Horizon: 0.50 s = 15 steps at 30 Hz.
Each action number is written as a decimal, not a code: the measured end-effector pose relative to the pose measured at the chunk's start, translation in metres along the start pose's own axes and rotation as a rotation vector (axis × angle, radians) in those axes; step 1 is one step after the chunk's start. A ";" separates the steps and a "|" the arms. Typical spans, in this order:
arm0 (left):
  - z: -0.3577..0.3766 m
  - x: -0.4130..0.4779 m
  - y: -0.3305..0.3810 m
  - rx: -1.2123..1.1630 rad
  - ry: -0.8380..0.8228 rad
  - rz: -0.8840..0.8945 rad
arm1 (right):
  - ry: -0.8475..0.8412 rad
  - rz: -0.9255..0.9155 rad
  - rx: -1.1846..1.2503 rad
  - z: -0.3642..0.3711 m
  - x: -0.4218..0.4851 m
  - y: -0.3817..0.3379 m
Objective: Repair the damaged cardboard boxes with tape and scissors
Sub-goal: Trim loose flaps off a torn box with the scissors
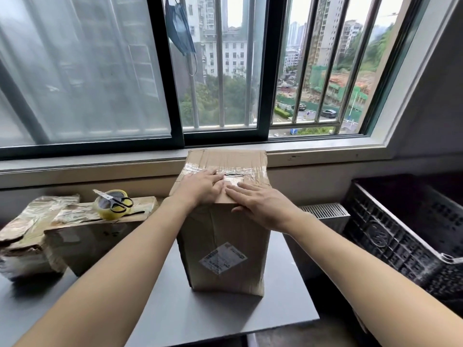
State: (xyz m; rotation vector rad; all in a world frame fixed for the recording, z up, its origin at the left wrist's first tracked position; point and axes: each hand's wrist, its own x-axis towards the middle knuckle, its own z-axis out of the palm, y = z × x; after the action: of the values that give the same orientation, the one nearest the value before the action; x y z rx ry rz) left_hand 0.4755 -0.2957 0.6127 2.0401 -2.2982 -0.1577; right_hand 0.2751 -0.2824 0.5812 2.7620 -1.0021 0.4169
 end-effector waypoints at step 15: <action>0.007 0.002 0.003 -0.035 -0.123 0.203 | -0.423 0.373 0.127 -0.016 0.037 0.011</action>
State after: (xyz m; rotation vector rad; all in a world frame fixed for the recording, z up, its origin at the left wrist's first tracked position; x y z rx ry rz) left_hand 0.4714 -0.2969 0.6060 1.8144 -2.5379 -0.3173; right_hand 0.2918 -0.3084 0.6090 2.8351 -1.6540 -0.0731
